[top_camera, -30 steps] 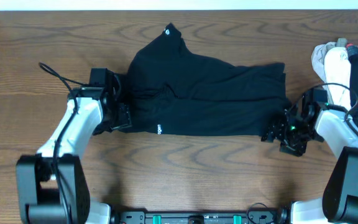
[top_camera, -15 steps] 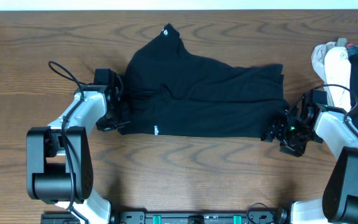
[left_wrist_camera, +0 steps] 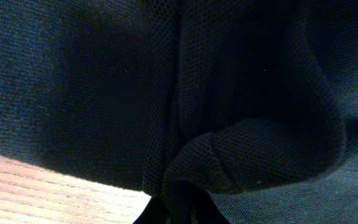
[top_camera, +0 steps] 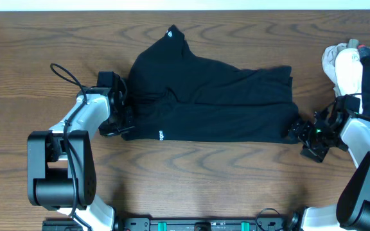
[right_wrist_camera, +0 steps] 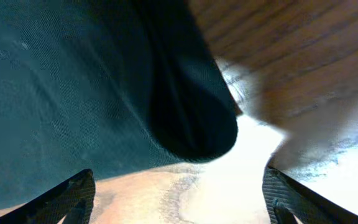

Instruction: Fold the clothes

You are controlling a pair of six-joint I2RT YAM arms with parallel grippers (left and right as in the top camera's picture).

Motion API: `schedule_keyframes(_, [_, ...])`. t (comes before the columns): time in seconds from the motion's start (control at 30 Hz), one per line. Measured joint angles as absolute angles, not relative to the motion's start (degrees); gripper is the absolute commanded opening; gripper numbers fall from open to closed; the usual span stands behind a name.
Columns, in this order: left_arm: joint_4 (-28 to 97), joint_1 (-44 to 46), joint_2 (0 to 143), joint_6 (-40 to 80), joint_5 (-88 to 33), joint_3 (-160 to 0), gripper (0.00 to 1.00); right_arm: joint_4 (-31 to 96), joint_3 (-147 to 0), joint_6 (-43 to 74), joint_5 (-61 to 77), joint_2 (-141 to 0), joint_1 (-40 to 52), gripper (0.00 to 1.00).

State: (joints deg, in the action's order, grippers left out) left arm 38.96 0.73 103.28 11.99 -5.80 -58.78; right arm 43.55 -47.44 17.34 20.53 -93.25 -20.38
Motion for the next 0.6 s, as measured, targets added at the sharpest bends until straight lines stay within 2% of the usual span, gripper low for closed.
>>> schedule_keyframes(0.1, [39.0,0.7,103.3,12.0,-5.8,-58.8,0.06,41.1,-47.4,19.0,20.1,-93.3,-20.4,0.74])
schedule_keyframes(0.23, [39.0,0.7,103.3,12.0,-5.8,-58.8,0.06,39.3,-47.4,21.1,19.9,-93.3,-20.3,0.69])
schedule_keyframes(0.27, [39.0,0.7,103.3,12.0,-5.8,-58.8,0.06,38.9,-47.4,21.5,19.9,-93.3,-20.3,0.64])
schedule_keyframes(0.43, [39.0,0.7,103.3,12.0,-5.8,-58.8,0.06,36.8,-47.4,23.7,19.5,-93.3,-20.3,0.21])
schedule_keyframes(0.5, [39.0,0.7,103.3,12.0,-5.8,-58.8,0.06,37.1,-47.4,23.9,19.1,-93.3,-20.3,0.06])
schedule_keyframes(0.53, [39.0,0.7,103.3,12.0,-5.8,-58.8,0.06,37.7,-47.4,24.3,18.3,-93.3,-20.3,0.02])
schedule_keyframes(0.6, [39.2,0.7,103.3,12.0,-5.8,-58.8,0.06,39.0,-47.4,24.8,16.5,-93.3,-20.3,0.01])
